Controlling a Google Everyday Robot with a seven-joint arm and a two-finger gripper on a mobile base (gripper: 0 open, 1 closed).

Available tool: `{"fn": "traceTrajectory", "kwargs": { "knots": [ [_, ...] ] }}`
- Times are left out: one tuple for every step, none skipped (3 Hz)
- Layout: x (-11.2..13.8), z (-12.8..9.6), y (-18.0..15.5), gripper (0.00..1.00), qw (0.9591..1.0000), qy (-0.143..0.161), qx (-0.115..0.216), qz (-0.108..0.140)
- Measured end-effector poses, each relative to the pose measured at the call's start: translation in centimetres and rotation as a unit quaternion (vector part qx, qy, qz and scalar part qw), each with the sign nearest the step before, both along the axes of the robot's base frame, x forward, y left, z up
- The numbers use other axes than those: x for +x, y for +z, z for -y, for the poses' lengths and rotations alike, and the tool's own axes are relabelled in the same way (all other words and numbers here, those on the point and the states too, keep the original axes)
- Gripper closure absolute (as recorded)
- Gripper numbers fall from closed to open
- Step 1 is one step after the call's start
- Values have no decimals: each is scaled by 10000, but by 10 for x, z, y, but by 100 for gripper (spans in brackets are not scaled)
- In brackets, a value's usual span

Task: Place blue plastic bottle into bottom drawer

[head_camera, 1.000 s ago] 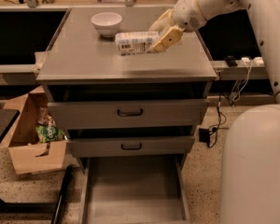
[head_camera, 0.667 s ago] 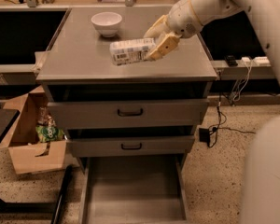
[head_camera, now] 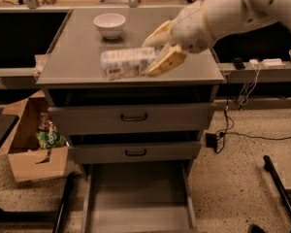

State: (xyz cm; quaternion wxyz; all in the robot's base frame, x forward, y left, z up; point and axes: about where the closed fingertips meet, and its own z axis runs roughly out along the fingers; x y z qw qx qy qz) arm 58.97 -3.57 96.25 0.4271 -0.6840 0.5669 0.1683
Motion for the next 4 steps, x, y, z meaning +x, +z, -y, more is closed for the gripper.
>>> {"fn": "traceTrajectory", "kwargs": {
  "knots": [
    [-21, -12, -41, 100, 9990, 175, -150, -385],
    [-22, -13, -47, 100, 9988, 180, -173, -416],
    [-33, -18, -98, 100, 9966, 227, -383, -697],
    [-56, -13, -151, 100, 9952, 24, -419, -882]
  ]
}}
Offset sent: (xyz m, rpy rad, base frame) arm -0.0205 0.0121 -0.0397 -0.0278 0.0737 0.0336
